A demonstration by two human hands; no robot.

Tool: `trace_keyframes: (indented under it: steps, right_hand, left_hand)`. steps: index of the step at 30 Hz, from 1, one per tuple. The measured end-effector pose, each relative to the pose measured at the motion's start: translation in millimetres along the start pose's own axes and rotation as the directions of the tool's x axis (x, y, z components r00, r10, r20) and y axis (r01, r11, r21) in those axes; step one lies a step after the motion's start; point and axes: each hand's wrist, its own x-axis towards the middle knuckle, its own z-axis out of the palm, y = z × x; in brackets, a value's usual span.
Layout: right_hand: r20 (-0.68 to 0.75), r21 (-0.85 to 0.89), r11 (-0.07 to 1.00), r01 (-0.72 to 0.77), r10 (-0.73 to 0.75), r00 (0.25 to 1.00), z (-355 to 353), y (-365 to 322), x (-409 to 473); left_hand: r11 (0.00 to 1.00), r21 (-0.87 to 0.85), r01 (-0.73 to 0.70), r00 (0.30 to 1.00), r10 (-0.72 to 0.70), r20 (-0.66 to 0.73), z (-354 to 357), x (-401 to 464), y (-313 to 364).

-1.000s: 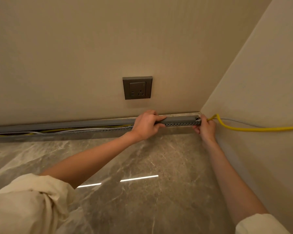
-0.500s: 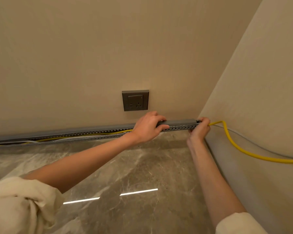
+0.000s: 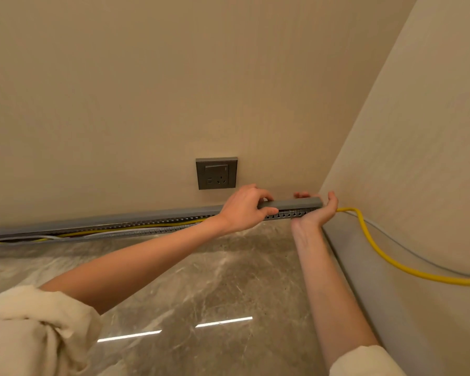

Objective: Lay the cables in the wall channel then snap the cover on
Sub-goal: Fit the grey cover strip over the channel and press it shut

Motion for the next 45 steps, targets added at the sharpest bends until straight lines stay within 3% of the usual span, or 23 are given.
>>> trace_keyframes:
  steps: [7,12,19,25,28,36,45]
  right_hand:
    - [0.118,0.074,0.994,-0.082,0.073,0.99,1.7,-3.5,1.0]
    - [0.163,0.074,0.994,-0.077,0.064,0.985,2.6,-4.7,-1.3]
    - [0.091,0.068,0.993,-0.101,0.095,0.991,7.7,-7.6,-0.7]
    - [0.111,0.07,0.987,-0.146,0.138,0.984,10.5,-7.7,-1.9]
    - [0.107,0.079,0.982,-0.169,0.161,0.981,12.2,-8.7,-3.5]
    - [0.094,0.099,0.966,-0.239,0.23,0.969,16.7,-10.8,-4.8]
    - [-0.023,0.103,0.96,-0.262,0.266,0.964,12.3,-8.7,-1.3]
  left_hand:
    - [1.0,0.004,0.005,0.999,-0.006,0.045,-7.7,5.4,4.4]
    - [0.996,-0.017,0.086,0.991,-0.084,0.108,-11.7,11.1,4.2]
    - [0.996,-0.02,0.092,0.992,-0.09,0.094,-10.5,8.0,2.9]
    - [0.99,0.096,-0.099,0.994,0.094,0.052,-5.4,-4.4,-4.9]
    - [0.972,0.14,-0.187,0.981,0.193,-0.031,-0.1,-11.4,-11.6]
    - [0.951,0.182,-0.249,0.934,0.286,-0.214,4.4,-16.0,-11.6]
    - [0.865,0.366,-0.344,0.917,0.393,-0.068,13.5,-25.6,-23.0]
